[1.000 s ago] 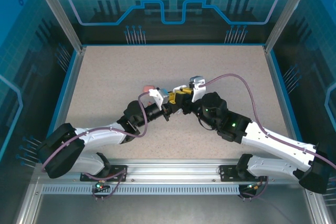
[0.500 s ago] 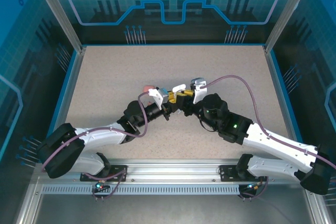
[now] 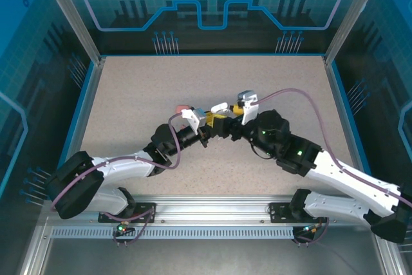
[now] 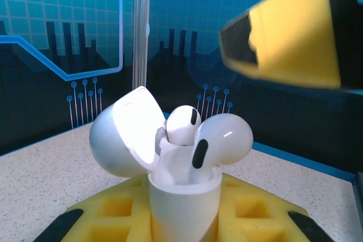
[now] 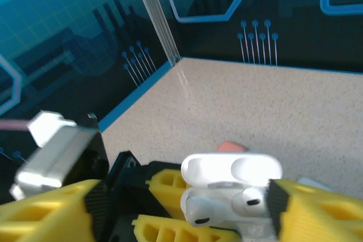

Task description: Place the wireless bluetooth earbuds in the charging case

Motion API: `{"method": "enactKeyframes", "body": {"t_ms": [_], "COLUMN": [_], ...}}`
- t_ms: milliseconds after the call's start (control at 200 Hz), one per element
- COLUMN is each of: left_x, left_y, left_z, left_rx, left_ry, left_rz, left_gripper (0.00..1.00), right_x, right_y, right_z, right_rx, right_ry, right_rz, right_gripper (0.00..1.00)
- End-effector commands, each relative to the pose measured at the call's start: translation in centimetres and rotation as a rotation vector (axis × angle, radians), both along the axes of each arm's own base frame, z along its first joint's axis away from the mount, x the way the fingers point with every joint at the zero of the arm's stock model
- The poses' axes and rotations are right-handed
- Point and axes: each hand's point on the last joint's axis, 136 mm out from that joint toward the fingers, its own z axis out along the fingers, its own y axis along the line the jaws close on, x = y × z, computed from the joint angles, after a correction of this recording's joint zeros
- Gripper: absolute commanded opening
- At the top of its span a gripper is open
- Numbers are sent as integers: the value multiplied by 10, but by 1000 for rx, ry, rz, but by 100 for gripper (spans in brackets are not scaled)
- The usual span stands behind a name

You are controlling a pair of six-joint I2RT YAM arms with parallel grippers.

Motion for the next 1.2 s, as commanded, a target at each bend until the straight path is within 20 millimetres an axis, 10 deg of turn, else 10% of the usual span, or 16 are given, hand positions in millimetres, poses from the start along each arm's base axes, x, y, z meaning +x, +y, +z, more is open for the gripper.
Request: {"method": "enactKeyframes", "body": {"t_ms": [0, 265, 790, 1191], "left_x": [-12, -28, -33, -39], "left_y": [4, 14, 5, 3], "left_z": [20, 30, 37, 40], "left_rx": [-44, -64, -114, -117], "left_ry": [-76, -105, -64, -81], "left_rz": [-20, -48, -122, -160], "left_gripper": [0, 2, 2, 2], "right_x": [-6, -8, -16, -14], "right_y": [-21, -47, -19, 4], "right_z": [24, 12, -26, -14], "right_rx": [0, -9, -115, -8], "right_ry": [-18, 69, 210, 236], "right_rz": [1, 19, 268, 383], "right_gripper": [86, 100, 100, 100]}}
